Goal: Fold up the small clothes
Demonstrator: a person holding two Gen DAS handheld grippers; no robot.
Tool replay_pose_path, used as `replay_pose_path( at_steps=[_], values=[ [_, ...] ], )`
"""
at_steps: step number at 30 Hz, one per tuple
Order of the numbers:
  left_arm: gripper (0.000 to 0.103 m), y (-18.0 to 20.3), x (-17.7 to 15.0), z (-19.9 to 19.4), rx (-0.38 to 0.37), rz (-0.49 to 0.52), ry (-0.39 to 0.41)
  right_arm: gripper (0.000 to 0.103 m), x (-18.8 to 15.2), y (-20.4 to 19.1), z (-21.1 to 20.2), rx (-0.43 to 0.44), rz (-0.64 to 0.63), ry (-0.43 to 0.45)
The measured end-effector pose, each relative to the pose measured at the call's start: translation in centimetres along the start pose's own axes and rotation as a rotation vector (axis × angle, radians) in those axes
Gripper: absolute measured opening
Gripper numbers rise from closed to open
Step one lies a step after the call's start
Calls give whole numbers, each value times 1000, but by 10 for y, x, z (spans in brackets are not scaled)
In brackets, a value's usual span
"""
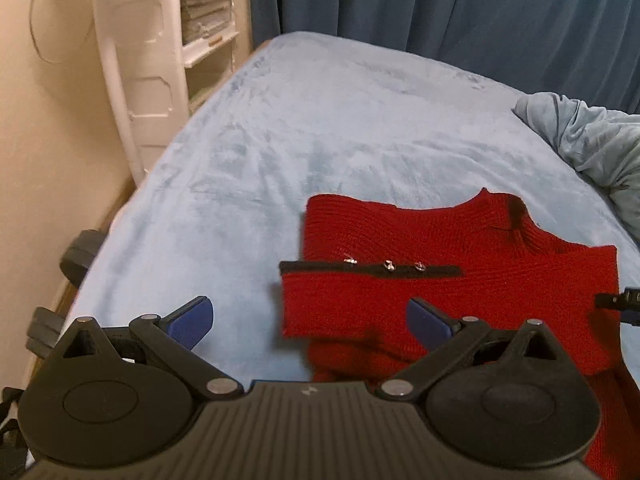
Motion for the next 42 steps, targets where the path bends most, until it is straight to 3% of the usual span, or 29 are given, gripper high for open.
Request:
replay_pose_path(
  at_steps=[1, 4, 6, 9, 11, 13, 15, 18, 20, 24, 27, 30, 33, 36, 39, 42],
  values=[
    [103, 3, 2, 5, -3, 0, 0, 18, 3, 3, -2, -19, -20, 15],
    [103, 9, 6, 16, -17, 29, 19, 16, 9, 43, -7, -64, 75, 75],
    [103, 20, 6, 32, 2, 71, 10, 17, -3, 61, 8, -49, 95, 25],
    [103, 27, -5, 63, 84, 177, -39, 29, -8, 58, 10, -34, 28, 43],
    [103, 27, -10, 71, 116, 235, -31, 60, -6, 63, 3, -103, 33, 13],
    [103, 25, -12, 68, 113, 247, -3, 59, 2, 60, -21, -145, 13, 99],
    [103, 24, -13, 71, 120, 274, 20, 58, -1, 40, -34, -118, -122, 164],
    [103, 26, -16, 79, 137, 279, 28, 57, -39, 20, -3, -165, -321, 42],
    [103, 24, -16, 75, 136, 264, 26, 82, -43, 25, -5, -250, -351, 126],
    [103, 19, -26, 32, 125, 283, 45, 77, -46, 27, -51, -201, -218, 102],
    [103, 12, -59, -20, 102, 295, 35, 78, -75, 0, -113, -119, -265, 128],
    [103, 2, -109, -75, 72, 265, -14, 78, -128, -27, -176, -50, -313, 103],
    [103, -5, -165, -131, 63, 252, -73, 78, -187, -53, -238, -17, -360, 68],
    [103, -6, -209, -184, 76, 257, -95, 78, -225, -78, -285, 14, -386, 50],
    [103, -4, -228, -224, 71, 241, -74, 78, -243, -101, -323, 66, -410, 60],
    [103, 3, -237, -259, 62, 247, -21, 78, -250, -112, -355, 63, -429, 116]
  ],
)
Point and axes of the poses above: each gripper's, at about its wrist camera, not at the fingertips, and z roughly the way its jaws point, y to its right, x to its top, the point moved 9 cm from there along z, roughly the way its jaws point, and after that the axes turned 9 degrees about -z, right-handed, at the moved point
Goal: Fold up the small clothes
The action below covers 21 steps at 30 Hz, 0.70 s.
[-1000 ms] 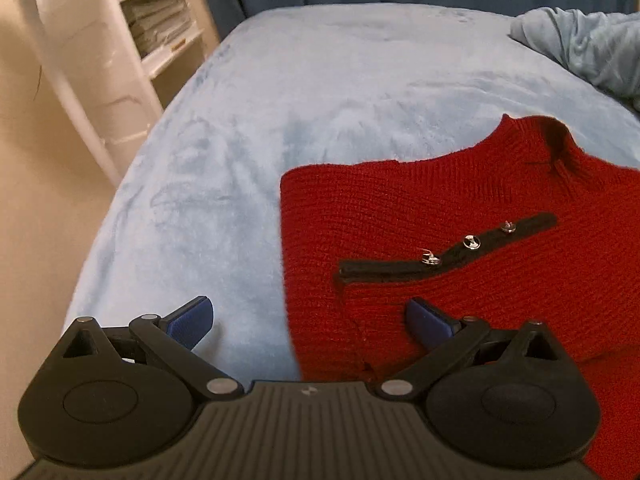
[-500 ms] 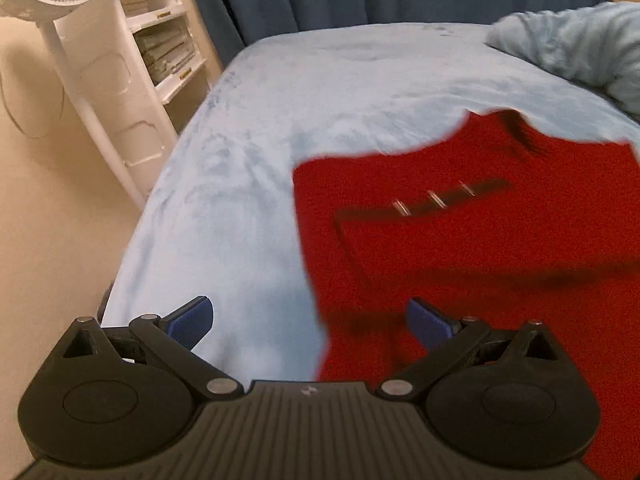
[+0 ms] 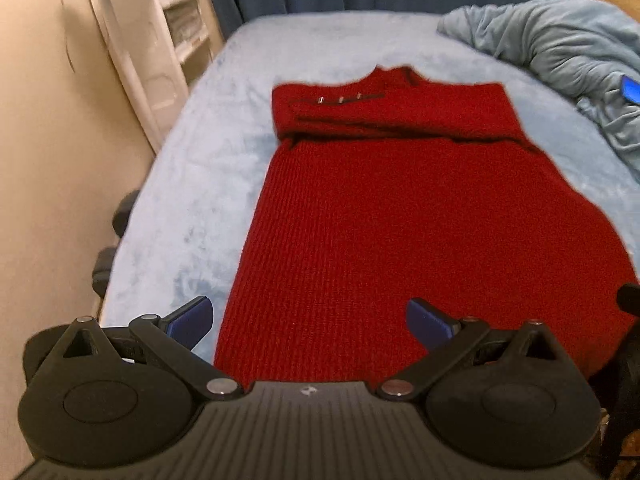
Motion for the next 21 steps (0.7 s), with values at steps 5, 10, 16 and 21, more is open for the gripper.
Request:
replay_pose_path(
  at_steps=[5, 10, 16, 21],
  values=[
    [103, 12, -6, -47, -15, 4, 83, 78, 7, -1, -40, -26, 23, 90],
    [103, 17, -14, -71, -12, -12, 98, 78, -5, -4, -65, -30, 49, 102],
    [103, 23, -29, -91, -35, -31, 83, 78, -17, -12, -74, -33, 51, 73],
    [103, 26, -41, -99, -48, -28, 77, 78, -20, -21, -83, -35, 37, 74]
  ],
)
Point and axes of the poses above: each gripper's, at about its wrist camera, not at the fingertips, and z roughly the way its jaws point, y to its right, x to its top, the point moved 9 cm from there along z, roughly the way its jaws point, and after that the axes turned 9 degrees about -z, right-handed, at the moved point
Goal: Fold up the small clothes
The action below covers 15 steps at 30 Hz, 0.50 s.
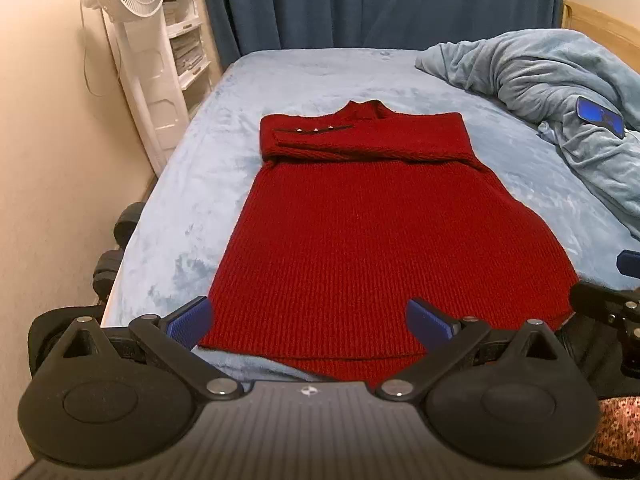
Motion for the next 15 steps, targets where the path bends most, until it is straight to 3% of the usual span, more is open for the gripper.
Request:
replay_pose_path(
  at_steps=[15],
  values=[
    [103, -5, -6, -7, 11, -5, -22, 78, 3, -14, -10, -15, -46, 1]
  ],
)
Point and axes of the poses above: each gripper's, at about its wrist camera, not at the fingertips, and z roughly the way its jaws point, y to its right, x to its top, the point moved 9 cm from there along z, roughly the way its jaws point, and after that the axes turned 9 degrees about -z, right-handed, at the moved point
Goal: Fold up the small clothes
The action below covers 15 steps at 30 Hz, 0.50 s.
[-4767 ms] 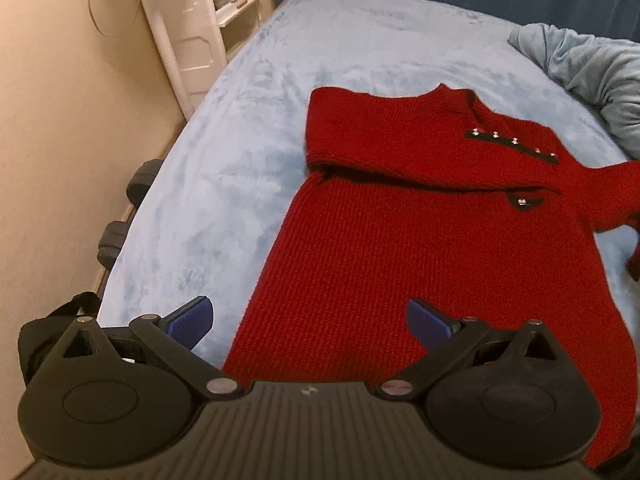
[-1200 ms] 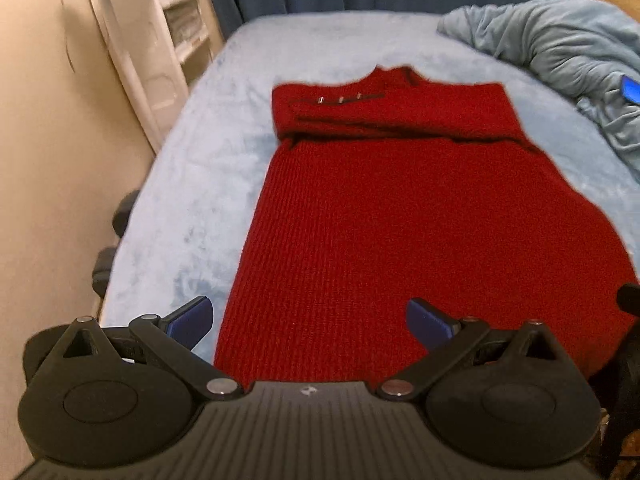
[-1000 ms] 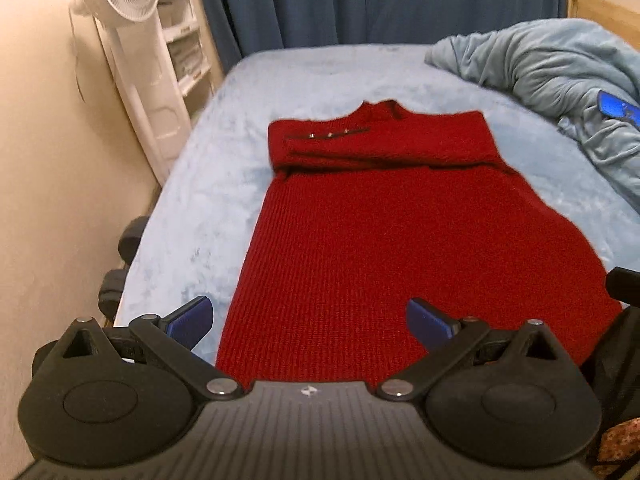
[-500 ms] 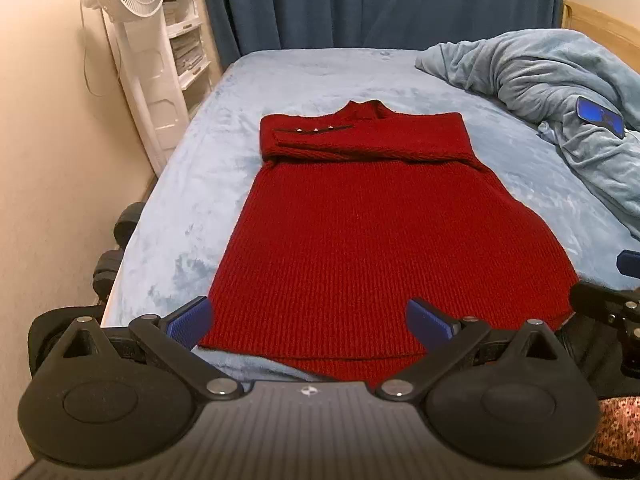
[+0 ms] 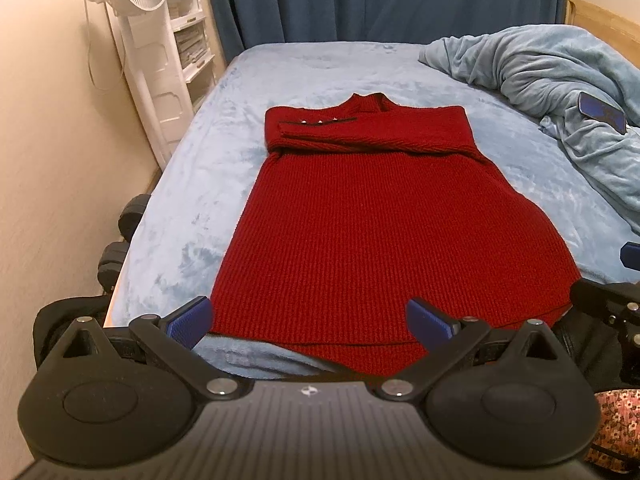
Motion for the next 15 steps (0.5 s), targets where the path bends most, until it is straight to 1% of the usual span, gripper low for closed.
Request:
replay_pose_path(
  at_steps=[7, 15],
  values=[
    [103, 2, 0, 5, -9, 14, -15, 78, 0, -1, 3, -2, 1, -16],
    [103, 3, -5, 20, -8, 12, -59, 78, -3, 2, 14, 5, 24, -52]
  ],
)
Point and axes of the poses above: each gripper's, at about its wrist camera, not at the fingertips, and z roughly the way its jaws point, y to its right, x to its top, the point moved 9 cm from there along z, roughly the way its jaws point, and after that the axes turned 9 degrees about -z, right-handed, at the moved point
